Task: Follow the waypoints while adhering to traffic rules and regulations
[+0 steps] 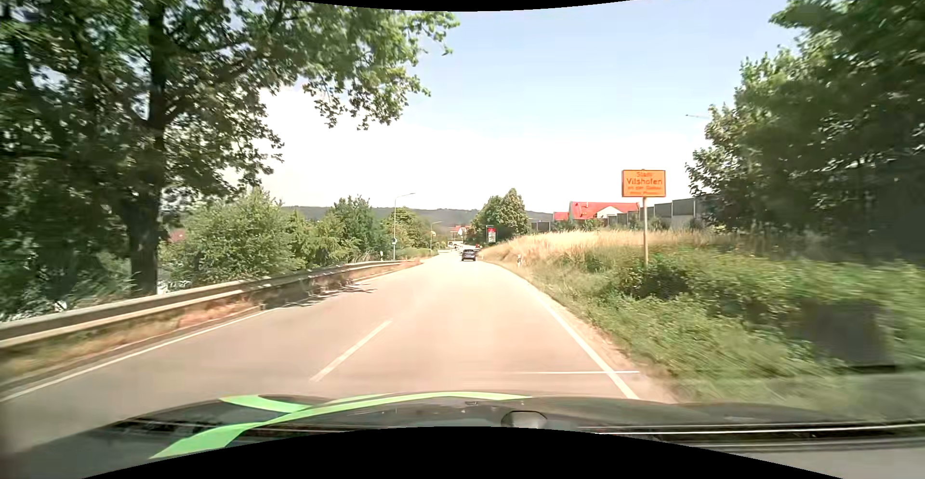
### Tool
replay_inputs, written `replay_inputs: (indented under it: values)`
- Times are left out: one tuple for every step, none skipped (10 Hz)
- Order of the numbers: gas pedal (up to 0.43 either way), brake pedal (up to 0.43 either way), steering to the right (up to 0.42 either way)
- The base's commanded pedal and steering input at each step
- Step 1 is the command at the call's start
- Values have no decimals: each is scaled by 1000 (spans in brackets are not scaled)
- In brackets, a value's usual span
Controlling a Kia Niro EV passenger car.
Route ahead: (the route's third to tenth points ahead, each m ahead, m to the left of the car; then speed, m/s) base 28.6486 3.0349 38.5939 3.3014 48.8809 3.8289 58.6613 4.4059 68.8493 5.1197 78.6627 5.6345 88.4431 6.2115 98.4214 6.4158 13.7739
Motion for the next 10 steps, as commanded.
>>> replay_inputs:
  values:
    - [118, 0, -13]
    - [110, 0, -13]
    - [110, 0, -15]
    - [110, 0, -16]
    - [110, 0, -17]
    - [98, 0, -18]
    - [98, 0, -17]
    - [98, 0, -18]
    - [98, 0, -18]
    - [98, 0, -17]
